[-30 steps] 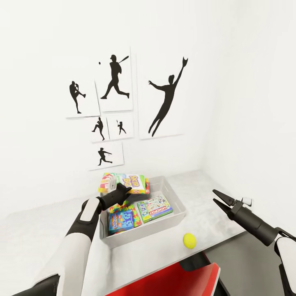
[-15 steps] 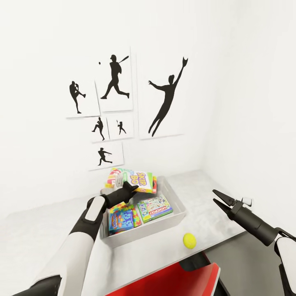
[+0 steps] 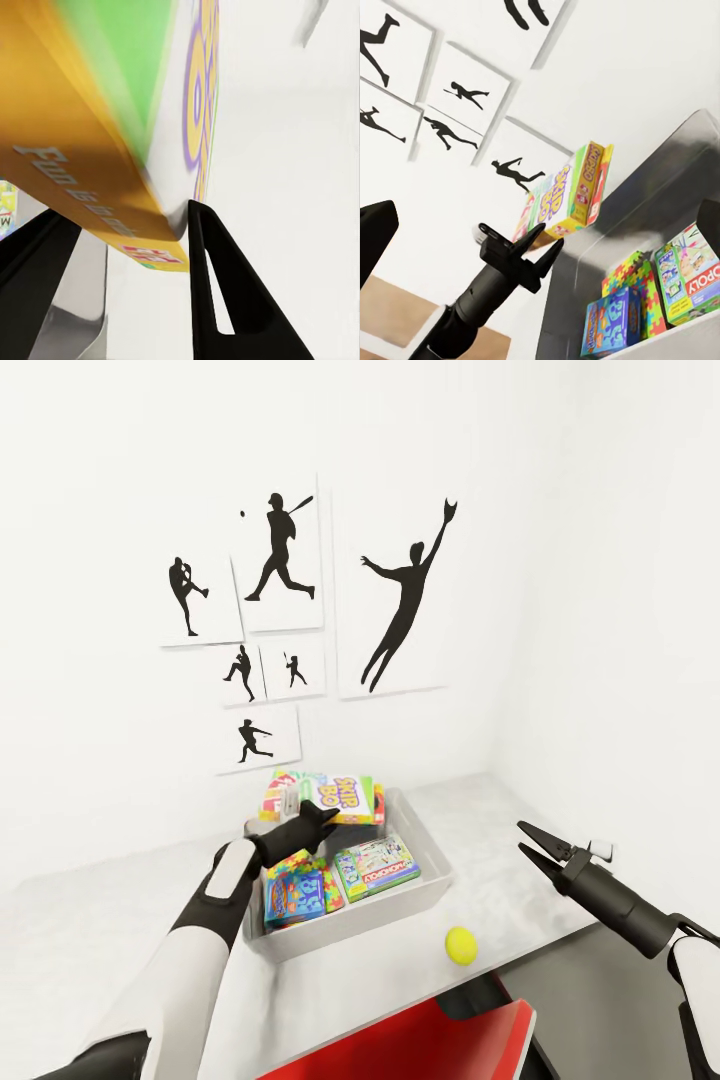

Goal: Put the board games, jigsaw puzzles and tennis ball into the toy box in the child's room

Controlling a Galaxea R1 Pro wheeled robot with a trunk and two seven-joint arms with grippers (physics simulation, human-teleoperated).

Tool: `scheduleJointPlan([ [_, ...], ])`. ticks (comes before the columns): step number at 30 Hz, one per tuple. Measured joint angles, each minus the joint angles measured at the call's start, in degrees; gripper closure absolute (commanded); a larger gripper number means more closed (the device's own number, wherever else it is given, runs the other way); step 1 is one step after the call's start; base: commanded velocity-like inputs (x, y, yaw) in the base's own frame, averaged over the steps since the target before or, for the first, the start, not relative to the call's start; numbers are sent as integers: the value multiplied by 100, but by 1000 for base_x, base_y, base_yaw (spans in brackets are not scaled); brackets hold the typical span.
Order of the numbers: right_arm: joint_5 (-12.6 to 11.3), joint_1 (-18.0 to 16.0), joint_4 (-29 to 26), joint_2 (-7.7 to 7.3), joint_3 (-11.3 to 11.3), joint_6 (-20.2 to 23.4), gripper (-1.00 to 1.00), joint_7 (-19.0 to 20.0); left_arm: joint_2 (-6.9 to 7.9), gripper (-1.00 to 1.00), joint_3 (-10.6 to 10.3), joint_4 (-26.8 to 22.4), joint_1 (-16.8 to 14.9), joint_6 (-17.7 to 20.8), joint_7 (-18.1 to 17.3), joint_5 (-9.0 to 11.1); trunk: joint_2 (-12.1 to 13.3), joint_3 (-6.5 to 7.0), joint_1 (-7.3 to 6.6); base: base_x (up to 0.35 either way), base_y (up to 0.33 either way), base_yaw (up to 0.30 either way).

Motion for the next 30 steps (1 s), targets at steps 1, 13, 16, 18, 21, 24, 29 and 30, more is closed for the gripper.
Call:
scheduleJointPlan([
  [1, -1, -1, 0, 0, 0, 0, -100, 0, 0, 100, -2, 3, 5, -2, 81, 73, 0, 0, 0, 0, 0, 0],
  [13, 2, 0, 2, 0, 0, 0, -100, 0, 0, 100, -23, 4, 12, 8, 1204, 702, 0, 0, 0, 0, 0, 0],
  [16, 2, -1, 3, 0, 0, 0, -100, 0, 0, 100, -26, -10, 12, 18, 1701, 1025, 0, 0, 0, 0, 0, 0],
  [18, 2, -3, 2, 0, 0, 0, -100, 0, 0, 100, -31, -16, 11, 15, 1994, 1313, 0, 0, 0, 0, 0, 0],
  [21, 3, -1, 3, 0, 0, 0, -100, 0, 0, 100, -37, -21, 11, 10, 2337, 1660, 0, 0, 0, 0, 0, 0],
  [24, 3, 0, 4, 0, 0, 0, -100, 0, 0, 100, -41, -16, 11, 5, 2532, 1833, 0, 0, 0, 0, 0, 0],
  [29, 3, -2, 3, 0, 0, 0, -100, 0, 0, 100, -92, 23, 11, -4, 2613, 2041, 0, 0, 0, 0, 0, 0],
  [30, 3, -3, 3, 0, 0, 0, -100, 0, 0, 100, -96, 41, 11, -5, 2617, 2084, 0, 0, 0, 0, 0, 0],
])
